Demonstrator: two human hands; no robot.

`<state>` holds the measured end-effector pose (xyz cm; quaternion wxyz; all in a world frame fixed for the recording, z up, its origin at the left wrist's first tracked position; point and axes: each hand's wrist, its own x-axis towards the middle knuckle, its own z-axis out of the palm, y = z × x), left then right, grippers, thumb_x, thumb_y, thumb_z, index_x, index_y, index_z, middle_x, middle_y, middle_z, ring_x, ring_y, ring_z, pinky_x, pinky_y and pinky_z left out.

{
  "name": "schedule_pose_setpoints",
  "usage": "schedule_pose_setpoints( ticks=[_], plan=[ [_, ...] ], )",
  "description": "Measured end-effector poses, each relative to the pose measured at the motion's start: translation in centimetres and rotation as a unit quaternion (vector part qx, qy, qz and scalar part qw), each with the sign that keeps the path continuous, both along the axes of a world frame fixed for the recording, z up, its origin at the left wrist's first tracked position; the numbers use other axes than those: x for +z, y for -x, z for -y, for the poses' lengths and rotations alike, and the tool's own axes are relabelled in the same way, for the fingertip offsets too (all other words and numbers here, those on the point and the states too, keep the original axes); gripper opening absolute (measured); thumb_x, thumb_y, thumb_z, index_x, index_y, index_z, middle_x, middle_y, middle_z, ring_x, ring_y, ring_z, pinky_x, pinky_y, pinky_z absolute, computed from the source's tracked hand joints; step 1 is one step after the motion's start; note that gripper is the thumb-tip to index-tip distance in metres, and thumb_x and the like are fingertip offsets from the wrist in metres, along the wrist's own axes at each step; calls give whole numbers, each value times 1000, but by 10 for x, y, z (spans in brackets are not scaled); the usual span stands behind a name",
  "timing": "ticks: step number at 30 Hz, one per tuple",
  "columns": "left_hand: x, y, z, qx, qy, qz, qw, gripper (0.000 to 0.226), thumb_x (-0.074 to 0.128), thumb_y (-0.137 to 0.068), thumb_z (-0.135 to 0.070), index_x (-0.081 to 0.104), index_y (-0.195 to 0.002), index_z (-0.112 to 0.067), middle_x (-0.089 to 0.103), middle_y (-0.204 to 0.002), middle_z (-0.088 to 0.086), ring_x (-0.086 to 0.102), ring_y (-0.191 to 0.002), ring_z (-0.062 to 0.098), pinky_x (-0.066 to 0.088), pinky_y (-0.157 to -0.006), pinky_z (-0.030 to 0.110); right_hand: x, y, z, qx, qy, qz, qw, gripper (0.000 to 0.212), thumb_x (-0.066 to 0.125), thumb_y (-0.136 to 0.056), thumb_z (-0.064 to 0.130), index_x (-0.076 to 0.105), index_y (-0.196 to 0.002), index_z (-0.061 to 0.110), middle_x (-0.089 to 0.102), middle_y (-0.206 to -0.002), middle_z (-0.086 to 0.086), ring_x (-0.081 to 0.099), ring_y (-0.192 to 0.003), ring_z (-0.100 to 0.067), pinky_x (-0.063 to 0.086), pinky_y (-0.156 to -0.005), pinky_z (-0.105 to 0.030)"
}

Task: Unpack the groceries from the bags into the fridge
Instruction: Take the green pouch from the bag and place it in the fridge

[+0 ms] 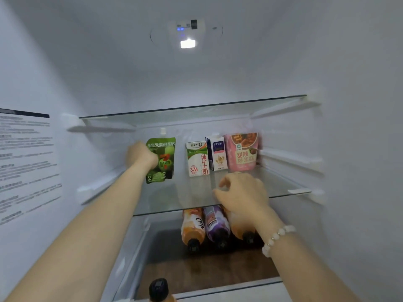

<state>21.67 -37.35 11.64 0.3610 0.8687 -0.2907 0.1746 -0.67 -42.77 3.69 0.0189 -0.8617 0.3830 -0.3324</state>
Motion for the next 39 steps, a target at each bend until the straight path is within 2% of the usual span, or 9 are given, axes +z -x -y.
schedule_pose_setpoints(
  ticks=[4,8,10,21,29,32,35,38,39],
  plan=[
    [-1,-17,20,-25,-20,-37,999,23,57,-84,-6,59,-106,-1,62,-109,17,60,-101,33,43,-74,30,-2,1,-4,0,27,26,999,35,45,-88,51,64,-105,27,60,-107,7,52,-101,-14,41,-83,-33],
    [0,-22,37,-91,-13,-90,992,23,52,-81,-1,60,-102,1,63,-105,18,63,-88,32,54,-73,33,-2,0,-4,2,29,35,999,35,44,-86,52,62,-105,29,59,-105,9,51,-100,-13,41,-82,-32],
    [2,-27,47,-102,-6,-100,990,27,54,-79,0,62,-104,1,64,-108,18,64,-92,33,57,-76,38,-2,-1,-3,0,30,31,999,36,44,-86,53,62,-106,29,58,-106,10,51,-102,-13,41,-83,-32],
    [4,-46,79,1,-88,46,995,25,58,-84,-5,58,-109,-1,60,-116,17,58,-108,31,47,-84,31,-2,0,-3,8,46,48,998,37,44,-85,54,61,-103,28,56,-104,10,51,-97,-11,42,-80,-31],
    [7,-51,57,-120,-49,-141,981,86,75,-75,-19,19,-138,3,46,-131,19,49,-117,32,45,-87,36,-1,0,-3,0,37,46,998,37,45,-84,52,63,-104,26,58,-106,8,52,-101,-14,42,-83,-32],
    [2,-34,31,-100,-58,-86,990,83,72,-78,-25,23,-140,2,40,-138,19,45,-123,34,42,-94,36,-1,-1,-5,-15,33,41,998,35,47,-83,51,64,-101,27,60,-106,6,53,-102,-16,40,-80,-31],
    [-7,7,-7,-109,94,5,990,50,65,-83,-23,49,-127,-6,51,-131,11,50,-118,26,39,-96,29,-1,1,-7,-24,26,37,999,32,48,-84,50,67,-98,27,64,-105,5,56,-101,-18,41,-79,-32],
    [-41,61,-64,-174,271,78,943,10,62,-82,-15,61,-88,-22,63,-86,-5,57,-78,8,45,-77,22,-6,1,-9,-24,47,55,997,33,46,-88,46,67,-102,25,66,-106,1,57,-100,-22,41,-84,-34],
    [-60,76,-84,-195,287,88,934,15,62,-82,-12,57,-77,-26,60,-73,-11,53,-66,0,44,-68,17,-13,1,-11,-21,92,86,992,33,45,-89,44,67,-102,22,66,-106,-1,56,-101,-23,39,-89,-36]
  ],
)
